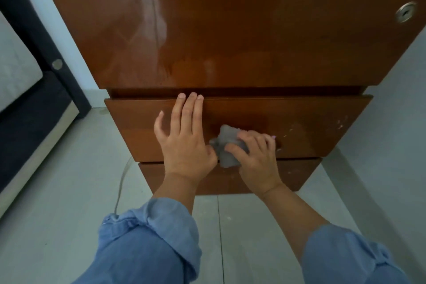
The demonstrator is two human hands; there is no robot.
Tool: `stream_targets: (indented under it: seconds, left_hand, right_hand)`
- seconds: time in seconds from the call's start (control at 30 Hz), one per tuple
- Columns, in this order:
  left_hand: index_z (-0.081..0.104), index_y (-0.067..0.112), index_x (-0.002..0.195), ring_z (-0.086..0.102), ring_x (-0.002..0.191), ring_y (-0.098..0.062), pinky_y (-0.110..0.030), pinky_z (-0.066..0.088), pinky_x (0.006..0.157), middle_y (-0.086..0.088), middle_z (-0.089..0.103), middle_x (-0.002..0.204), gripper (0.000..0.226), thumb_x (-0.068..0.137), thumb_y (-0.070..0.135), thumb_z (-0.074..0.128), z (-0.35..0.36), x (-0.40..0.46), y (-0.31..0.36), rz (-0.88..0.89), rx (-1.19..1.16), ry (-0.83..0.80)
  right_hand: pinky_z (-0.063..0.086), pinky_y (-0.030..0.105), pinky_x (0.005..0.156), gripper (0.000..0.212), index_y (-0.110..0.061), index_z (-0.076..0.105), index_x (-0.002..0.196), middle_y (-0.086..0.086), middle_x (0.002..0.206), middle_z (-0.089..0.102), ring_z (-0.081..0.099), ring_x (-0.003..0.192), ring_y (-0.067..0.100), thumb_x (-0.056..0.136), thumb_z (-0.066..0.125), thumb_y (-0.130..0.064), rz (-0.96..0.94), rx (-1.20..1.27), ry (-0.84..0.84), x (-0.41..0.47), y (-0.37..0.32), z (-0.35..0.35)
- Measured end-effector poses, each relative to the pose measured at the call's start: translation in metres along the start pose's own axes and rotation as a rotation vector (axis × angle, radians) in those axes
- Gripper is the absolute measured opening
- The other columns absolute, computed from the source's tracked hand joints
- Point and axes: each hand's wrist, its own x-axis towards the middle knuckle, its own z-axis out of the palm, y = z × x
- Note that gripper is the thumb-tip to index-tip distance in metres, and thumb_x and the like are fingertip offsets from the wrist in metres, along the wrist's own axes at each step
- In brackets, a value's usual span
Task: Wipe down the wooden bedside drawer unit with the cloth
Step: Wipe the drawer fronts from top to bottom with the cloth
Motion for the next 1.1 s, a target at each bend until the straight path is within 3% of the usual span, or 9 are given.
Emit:
stream_targets:
  seconds: [0.07, 0.23, 0.4, 0.53, 0.63, 0.73, 0.83, 0.93, 1.1]
  left_hand:
    - [0.030, 0.013, 0.147, 0.018, 0.144, -0.019, -0.053, 0.014, 0.111, -0.004, 0.032, 0.154, 0.090, 0.063, 0.031, 0.059, -0.001, 0.002, 0.001, 0.004, -0.001, 0.013]
    - [0.031, 0.013, 0.146, 0.023, 0.143, -0.020, -0.053, 0.017, 0.109, -0.004, 0.035, 0.152, 0.091, 0.060, 0.027, 0.058, -0.004, 0.005, 0.008, -0.023, 0.000, 0.034]
    - [0.028, 0.013, 0.146, 0.020, 0.145, -0.021, -0.053, 0.018, 0.110, -0.004, 0.032, 0.153, 0.094, 0.059, 0.031, 0.059, 0.000, 0.005, 0.006, -0.017, 0.004, 0.019]
    - [0.026, 0.013, 0.148, 0.017, 0.146, -0.021, -0.053, 0.016, 0.111, -0.004, 0.028, 0.155, 0.097, 0.059, 0.032, 0.059, 0.000, 0.002, 0.006, -0.029, 0.023, -0.007]
    - [0.028, 0.012, 0.147, 0.018, 0.146, -0.020, -0.053, 0.017, 0.111, -0.004, 0.030, 0.154, 0.095, 0.060, 0.033, 0.060, -0.003, 0.002, 0.007, -0.042, 0.022, -0.032]
    - [0.031, 0.013, 0.144, 0.022, 0.143, -0.020, -0.052, 0.020, 0.107, -0.005, 0.035, 0.149, 0.088, 0.062, 0.029, 0.060, -0.009, 0.005, 0.012, -0.090, -0.028, -0.042]
    - [0.029, 0.014, 0.145, 0.027, 0.139, -0.019, -0.048, 0.018, 0.104, -0.006, 0.037, 0.147, 0.087, 0.064, 0.025, 0.057, -0.018, 0.011, 0.027, -0.083, -0.103, -0.034]
    - [0.030, 0.016, 0.146, 0.031, 0.138, -0.017, -0.044, 0.016, 0.104, -0.004, 0.040, 0.147, 0.084, 0.065, 0.027, 0.050, -0.021, 0.016, 0.052, 0.104, -0.105, -0.051]
    - [0.039, 0.016, 0.142, 0.037, 0.135, -0.019, -0.044, 0.020, 0.098, -0.003, 0.044, 0.143, 0.079, 0.066, 0.027, 0.056, -0.013, 0.019, 0.085, 0.154, -0.073, -0.102]
  right_hand:
    - [0.032, 0.039, 0.087, 0.025, -0.028, 0.049, 0.103, 0.003, 0.114, 0.042, 0.042, 0.106, 0.024, 0.082, 0.055, -0.017, -0.029, -0.049, 0.066, 0.032, 0.010, -0.006]
    - [0.031, 0.039, 0.086, 0.023, -0.030, 0.051, 0.104, -0.003, 0.119, 0.043, 0.042, 0.106, 0.024, 0.086, 0.053, -0.016, -0.175, -0.147, 0.040, 0.049, 0.030, -0.006]
    - [0.032, 0.040, 0.086, 0.032, -0.025, 0.060, 0.103, -0.003, 0.114, 0.057, 0.043, 0.104, 0.025, 0.074, 0.060, -0.013, -0.213, -0.252, -0.229, -0.021, 0.044, 0.011]
    - [0.031, 0.039, 0.080, 0.036, -0.020, 0.061, 0.091, 0.003, 0.103, 0.064, 0.043, 0.099, 0.025, 0.060, 0.069, -0.002, 0.074, -0.192, -0.361, -0.083, 0.037, 0.002]
    - [0.034, 0.039, 0.077, 0.046, -0.022, 0.053, 0.092, 0.008, 0.109, 0.056, 0.042, 0.098, 0.028, 0.055, 0.058, 0.005, 0.375, -0.116, -0.249, -0.090, 0.024, -0.016]
    - [0.046, 0.044, 0.075, 0.056, -0.020, 0.050, 0.099, 0.011, 0.116, 0.049, 0.044, 0.103, 0.032, 0.058, 0.066, 0.015, 0.653, -0.024, -0.041, -0.060, 0.026, -0.032]
    - [0.045, 0.041, 0.080, 0.045, -0.018, 0.049, 0.099, 0.005, 0.118, 0.040, 0.042, 0.106, 0.029, 0.067, 0.058, 0.011, 0.602, 0.030, 0.113, -0.019, 0.040, -0.048]
    - [0.034, 0.034, 0.081, 0.037, -0.021, 0.049, 0.097, 0.004, 0.116, 0.042, 0.041, 0.105, 0.026, 0.069, 0.042, 0.001, 0.537, -0.040, 0.151, 0.015, 0.059, -0.059]
    - [0.037, 0.039, 0.076, 0.035, -0.022, 0.049, 0.098, 0.009, 0.116, 0.054, 0.040, 0.103, 0.028, 0.068, 0.045, -0.003, 0.340, -0.180, -0.039, 0.007, 0.079, -0.046]
